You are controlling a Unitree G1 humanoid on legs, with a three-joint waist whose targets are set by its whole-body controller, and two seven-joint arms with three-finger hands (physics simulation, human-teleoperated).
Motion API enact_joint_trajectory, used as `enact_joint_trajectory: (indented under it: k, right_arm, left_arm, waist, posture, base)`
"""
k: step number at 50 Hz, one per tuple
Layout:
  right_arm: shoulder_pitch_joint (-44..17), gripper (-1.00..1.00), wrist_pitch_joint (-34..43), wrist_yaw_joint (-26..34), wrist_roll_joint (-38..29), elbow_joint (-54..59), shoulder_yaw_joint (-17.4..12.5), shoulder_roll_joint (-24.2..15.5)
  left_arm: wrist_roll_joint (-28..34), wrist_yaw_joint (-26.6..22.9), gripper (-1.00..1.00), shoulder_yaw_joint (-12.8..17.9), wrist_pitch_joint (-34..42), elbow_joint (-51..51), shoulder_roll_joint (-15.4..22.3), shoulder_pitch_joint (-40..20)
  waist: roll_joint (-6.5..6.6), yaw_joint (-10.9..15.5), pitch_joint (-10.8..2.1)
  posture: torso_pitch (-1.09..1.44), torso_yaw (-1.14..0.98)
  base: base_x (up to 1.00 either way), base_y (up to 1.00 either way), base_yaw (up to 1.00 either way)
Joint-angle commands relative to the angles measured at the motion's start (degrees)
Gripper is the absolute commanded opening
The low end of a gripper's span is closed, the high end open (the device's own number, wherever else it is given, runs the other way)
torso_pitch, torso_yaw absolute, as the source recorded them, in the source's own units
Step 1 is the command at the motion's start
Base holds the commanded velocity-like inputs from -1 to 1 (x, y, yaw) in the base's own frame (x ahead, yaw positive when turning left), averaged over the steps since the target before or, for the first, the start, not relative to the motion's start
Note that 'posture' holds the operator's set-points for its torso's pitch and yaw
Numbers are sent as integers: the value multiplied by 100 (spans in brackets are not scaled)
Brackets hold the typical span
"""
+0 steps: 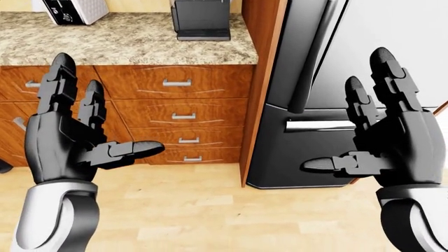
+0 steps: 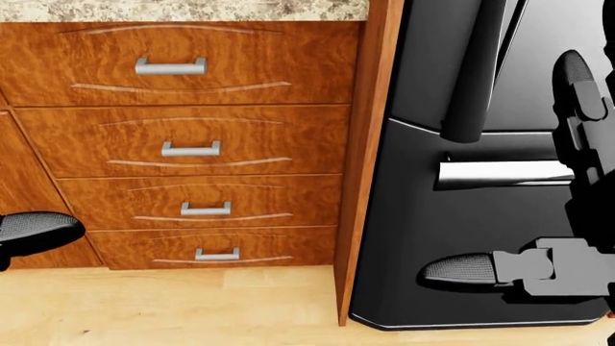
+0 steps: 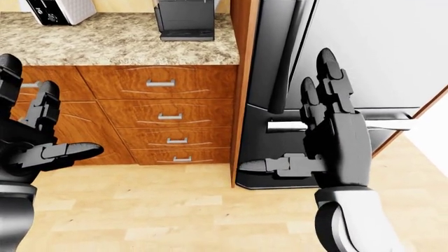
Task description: Navigate to the stove.
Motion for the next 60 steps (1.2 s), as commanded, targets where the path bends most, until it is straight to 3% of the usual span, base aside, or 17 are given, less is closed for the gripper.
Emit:
enact_joint_trajectory:
  k: [1, 2, 6, 11, 14, 15, 26, 30, 32, 35, 40, 42, 51, 54, 55, 56, 60]
  right_arm:
    - [-90, 100, -177, -81, -40, -112, -183, -7]
    - [-38, 100, -176, -2, -64, -112, -189, -3]
    - [13, 100, -177, 148, -295, -112, -70, 91]
    - [46, 100, -197, 193, -341, -112, -49, 106]
    - [56, 100, -186, 259, -417, -112, -39, 168]
    - [58, 100, -169, 289, -443, -112, -38, 200]
    - [0, 100, -95, 343, -493, -112, -14, 292]
    - [-26, 100, -6, 481, -602, -112, -66, 423]
    - [-12, 100, -3, 517, -630, -112, -78, 455]
    - [-6, 100, 33, 557, -693, -112, -121, 511]
    - [-1, 100, 54, 626, -775, -112, -76, 568]
    - [18, 100, 49, 661, -831, -112, -49, 601]
    - [98, 100, -24, 680, -877, -112, -18, 606]
    - [100, 100, 0, 721, -937, -112, -14, 647]
    - [93, 100, 24, 746, -966, -112, -15, 674]
    - [76, 100, 38, 750, -948, -112, -28, 677]
    - [27, 100, 37, 651, -790, -112, -43, 622]
  left_arm:
    - [36, -35, 100, 8, -208, -125, 49, -82]
    - [38, -40, 100, 5, -209, -121, 39, -80]
    - [63, -50, 100, 4, -224, -119, 22, -60]
    - [64, -43, 100, 19, -193, -144, 17, -62]
    - [66, -40, 100, 13, -181, -154, 16, -57]
    - [80, -45, 100, 6, -189, -146, 12, -54]
    - [49, -54, 100, -12, -202, -102, 27, -71]
    - [145, -89, 100, -64, -238, -78, -6, -67]
    - [167, -103, 100, -68, -240, -72, -23, -67]
    - [235, -141, 100, -94, -266, -62, -43, -53]
    - [244, -161, 100, -68, -258, -54, -50, -67]
    - [248, -172, 100, -69, -269, -40, -57, -60]
    - [283, -202, 100, -73, -288, -65, -85, -7]
    - [272, -177, 100, -62, -294, -43, -57, -25]
    - [173, -152, 100, -15, -231, -59, -84, -49]
    - [239, -169, 100, -72, -285, -51, -70, -21]
    - [312, -209, 100, -109, -322, -16, -86, -10]
  waist:
    - [2, -2, -88]
    - [39, -22, -196]
    - [28, -55, -116]
    - [194, -79, -126]
    - [536, -130, -173]
    - [353, -66, -139]
    - [41, -73, -94]
    - [-225, -59, -115]
    - [-108, -113, -110]
    - [-238, -96, -174]
    - [123, -121, -47]
    - [578, -118, -189]
    - [-23, -62, -32]
    - [-457, -88, -134]
    - [-196, -163, -58]
    - [-308, -101, -94]
    - [-204, -107, -137]
  posture:
    - [0, 0]
    - [0, 0]
    - [0, 0]
    - [0, 0]
    - [0, 0]
    - [0, 0]
    - [0, 0]
    - [0, 0]
    - [0, 0]
    - [0, 0]
    - [0, 0]
    - [0, 0]
    - [0, 0]
    - [0, 0]
    - [0, 0]
    - [0, 0]
    - [0, 0]
  base:
    - [0, 0, 0]
    - [0, 7, 0]
    - [0, 19, 0]
    - [0, 30, 0]
    - [0, 36, 0]
    - [0, 36, 0]
    - [0, 36, 0]
    - [0, 37, 0]
    - [0, 36, 0]
    - [0, 36, 0]
    - [0, 36, 0]
    - [0, 37, 0]
    - [0, 36, 0]
    - [0, 36, 0]
    - [0, 36, 0]
    - [0, 36, 0]
    - [0, 36, 0]
